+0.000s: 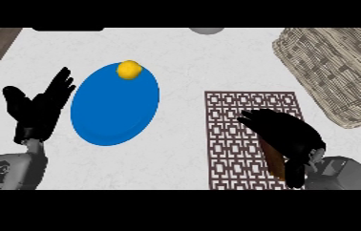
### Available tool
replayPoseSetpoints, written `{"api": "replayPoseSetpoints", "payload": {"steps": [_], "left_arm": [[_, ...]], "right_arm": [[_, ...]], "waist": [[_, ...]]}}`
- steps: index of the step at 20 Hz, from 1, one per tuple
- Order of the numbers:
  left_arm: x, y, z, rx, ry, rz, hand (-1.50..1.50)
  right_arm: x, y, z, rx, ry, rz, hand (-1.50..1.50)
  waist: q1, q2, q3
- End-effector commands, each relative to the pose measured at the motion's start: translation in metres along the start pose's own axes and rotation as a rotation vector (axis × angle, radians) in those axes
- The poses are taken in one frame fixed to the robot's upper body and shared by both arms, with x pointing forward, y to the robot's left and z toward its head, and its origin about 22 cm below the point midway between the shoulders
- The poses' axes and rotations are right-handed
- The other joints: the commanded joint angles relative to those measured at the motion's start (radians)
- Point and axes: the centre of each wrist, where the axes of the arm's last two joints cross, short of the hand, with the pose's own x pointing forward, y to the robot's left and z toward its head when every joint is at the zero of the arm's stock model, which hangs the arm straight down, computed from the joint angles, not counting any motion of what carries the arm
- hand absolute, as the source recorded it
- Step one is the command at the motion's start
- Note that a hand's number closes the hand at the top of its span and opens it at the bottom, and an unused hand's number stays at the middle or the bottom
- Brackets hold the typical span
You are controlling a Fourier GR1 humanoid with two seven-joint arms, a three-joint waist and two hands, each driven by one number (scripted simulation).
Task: Pick the sweet potato from the placemat and place it in the basket
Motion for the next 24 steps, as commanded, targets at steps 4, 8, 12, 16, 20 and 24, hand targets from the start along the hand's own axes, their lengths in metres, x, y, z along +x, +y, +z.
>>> {"api": "replayPoseSetpoints", "payload": {"steps": [4,8,12,16,20,24], "left_arm": [[-0.011,0.021,-0.015,-0.001,0.006,0.002,0.00],[0.007,0.017,0.005,0.004,-0.005,-0.005,0.00],[-0.007,-0.002,-0.003,-0.013,-0.002,-0.013,0.00],[0.006,0.005,0.004,-0.006,0.027,-0.007,0.00],[0.009,-0.011,-0.011,-0.001,-0.007,-0.009,0.00],[-0.012,-0.019,-0.011,0.001,0.000,0.005,0.00]], "right_arm": [[-0.006,0.020,0.004,-0.001,-0.002,0.045,-1.50],[0.003,0.037,-0.002,-0.013,0.048,0.075,-1.50],[-0.003,0.039,0.009,0.008,0.051,0.089,-1.50],[-0.024,0.039,-0.014,0.033,0.032,0.168,1.50],[-0.010,0.060,-0.030,0.058,0.037,0.251,1.50],[0.006,0.069,-0.029,0.074,0.002,0.260,1.50]], "waist": [[-0.003,0.001,0.000],[0.002,0.000,0.000],[-0.002,0.000,0.000],[0.007,0.000,0.000],[0.002,0.001,0.000],[-0.002,0.002,0.000]]}}
